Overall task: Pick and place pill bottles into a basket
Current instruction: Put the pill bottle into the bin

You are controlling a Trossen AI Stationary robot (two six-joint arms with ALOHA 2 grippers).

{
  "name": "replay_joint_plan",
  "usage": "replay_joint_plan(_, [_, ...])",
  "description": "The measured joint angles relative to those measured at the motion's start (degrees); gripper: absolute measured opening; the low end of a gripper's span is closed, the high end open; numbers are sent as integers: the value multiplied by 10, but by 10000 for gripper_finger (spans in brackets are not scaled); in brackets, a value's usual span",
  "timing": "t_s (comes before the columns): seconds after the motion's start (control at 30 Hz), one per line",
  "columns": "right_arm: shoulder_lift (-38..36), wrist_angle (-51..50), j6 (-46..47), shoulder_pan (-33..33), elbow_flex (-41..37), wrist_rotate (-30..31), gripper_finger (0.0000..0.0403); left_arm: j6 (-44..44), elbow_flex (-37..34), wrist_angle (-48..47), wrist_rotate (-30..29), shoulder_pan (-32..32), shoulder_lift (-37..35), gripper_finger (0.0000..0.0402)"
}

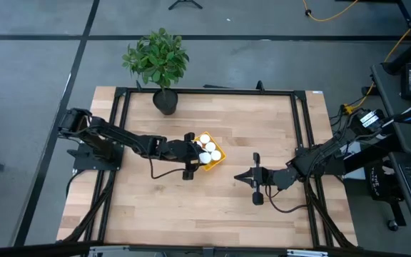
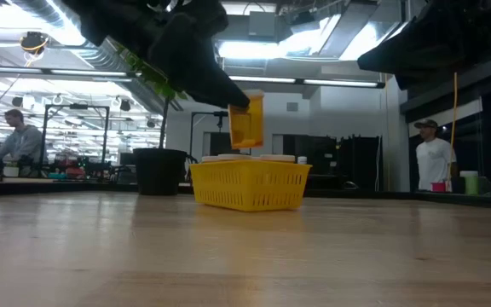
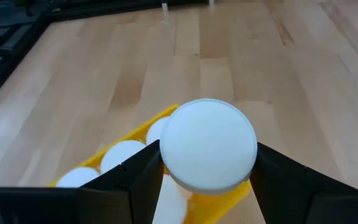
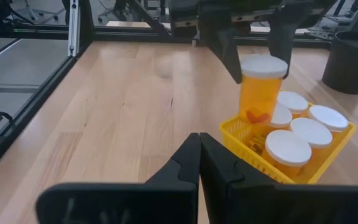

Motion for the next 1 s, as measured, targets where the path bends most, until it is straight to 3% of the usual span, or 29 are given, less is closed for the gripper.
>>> replay_joint_plan(1.0, [0,-3,0,0,0,0,9,-3,0,60,22,11,92,212])
